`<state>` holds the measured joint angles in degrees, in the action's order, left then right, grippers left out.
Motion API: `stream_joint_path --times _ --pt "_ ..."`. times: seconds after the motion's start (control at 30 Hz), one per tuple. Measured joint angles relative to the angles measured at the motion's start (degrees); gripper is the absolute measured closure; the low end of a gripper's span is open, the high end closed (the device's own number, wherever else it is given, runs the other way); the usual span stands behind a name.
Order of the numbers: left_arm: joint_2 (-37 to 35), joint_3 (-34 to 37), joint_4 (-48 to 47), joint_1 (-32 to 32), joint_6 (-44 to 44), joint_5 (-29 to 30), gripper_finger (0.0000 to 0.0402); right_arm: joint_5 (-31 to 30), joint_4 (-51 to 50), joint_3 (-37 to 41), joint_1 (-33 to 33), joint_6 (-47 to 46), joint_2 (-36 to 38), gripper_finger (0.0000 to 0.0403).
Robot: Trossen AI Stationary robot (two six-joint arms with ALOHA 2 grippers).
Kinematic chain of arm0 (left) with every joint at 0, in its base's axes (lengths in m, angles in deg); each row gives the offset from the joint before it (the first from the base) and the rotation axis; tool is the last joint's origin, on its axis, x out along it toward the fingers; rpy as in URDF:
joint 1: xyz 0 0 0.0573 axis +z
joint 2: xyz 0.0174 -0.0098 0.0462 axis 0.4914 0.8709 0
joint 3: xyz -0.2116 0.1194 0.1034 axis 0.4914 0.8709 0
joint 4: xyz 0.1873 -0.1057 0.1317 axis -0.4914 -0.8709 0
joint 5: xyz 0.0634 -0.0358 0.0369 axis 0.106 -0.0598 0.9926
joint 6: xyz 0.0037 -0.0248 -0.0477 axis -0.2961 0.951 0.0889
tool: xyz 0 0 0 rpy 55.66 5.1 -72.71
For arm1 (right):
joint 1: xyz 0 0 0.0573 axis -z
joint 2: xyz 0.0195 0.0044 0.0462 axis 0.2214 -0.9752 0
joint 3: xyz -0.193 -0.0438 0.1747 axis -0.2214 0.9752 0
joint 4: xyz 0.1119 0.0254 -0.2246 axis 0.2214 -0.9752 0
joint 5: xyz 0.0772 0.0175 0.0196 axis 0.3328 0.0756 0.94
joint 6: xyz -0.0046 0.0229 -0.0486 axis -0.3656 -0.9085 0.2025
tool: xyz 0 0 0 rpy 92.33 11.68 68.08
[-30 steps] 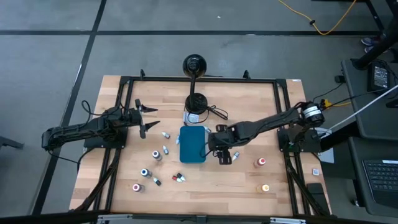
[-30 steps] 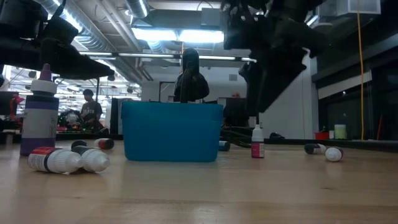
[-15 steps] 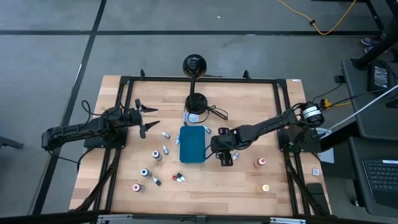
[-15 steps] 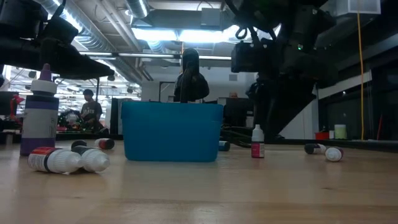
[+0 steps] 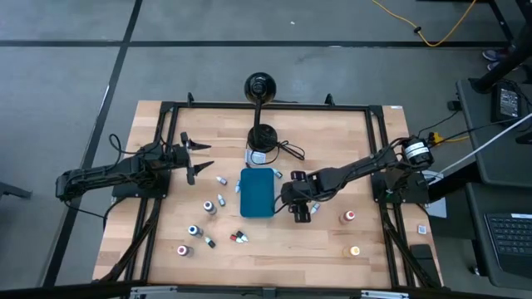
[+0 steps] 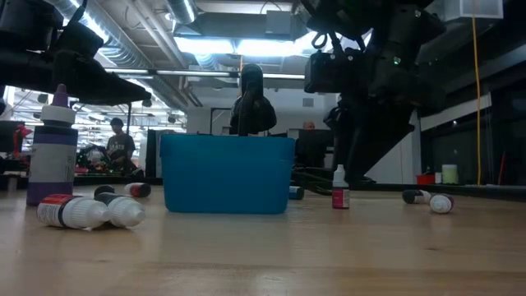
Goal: Pick & Place food coloring
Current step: Put the left pink small food coloring bottle into the bin
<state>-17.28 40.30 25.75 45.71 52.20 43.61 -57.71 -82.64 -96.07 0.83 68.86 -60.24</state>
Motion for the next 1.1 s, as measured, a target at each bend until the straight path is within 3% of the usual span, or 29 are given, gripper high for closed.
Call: stream_joint_path --times 0.27,0.5,0.77,1.1 --pt "0.0 0.0 0.0 0.0 0.0 0.0 0.0132 -0.4 -0.1 0.0 0.0 0.2 -0.1 0.0280" --pt "0.0 0.0 0.0 0.0 0.0 0.0 0.0132 -0.4 0.7 0.0 0.0 0.5 -1.0 0.0332" --pt "0.0 0.0 0.0 0.0 0.0 0.0 0.0132 -0.3 -1.5 -1.7 0.0 0.4 -0.9 0.0331" --pt "0.0 0.0 0.0 0.0 0.0 0.0 0.0132 -0.7 -19.3 -16.4 0.0 3.3 -0.9 0.0334"
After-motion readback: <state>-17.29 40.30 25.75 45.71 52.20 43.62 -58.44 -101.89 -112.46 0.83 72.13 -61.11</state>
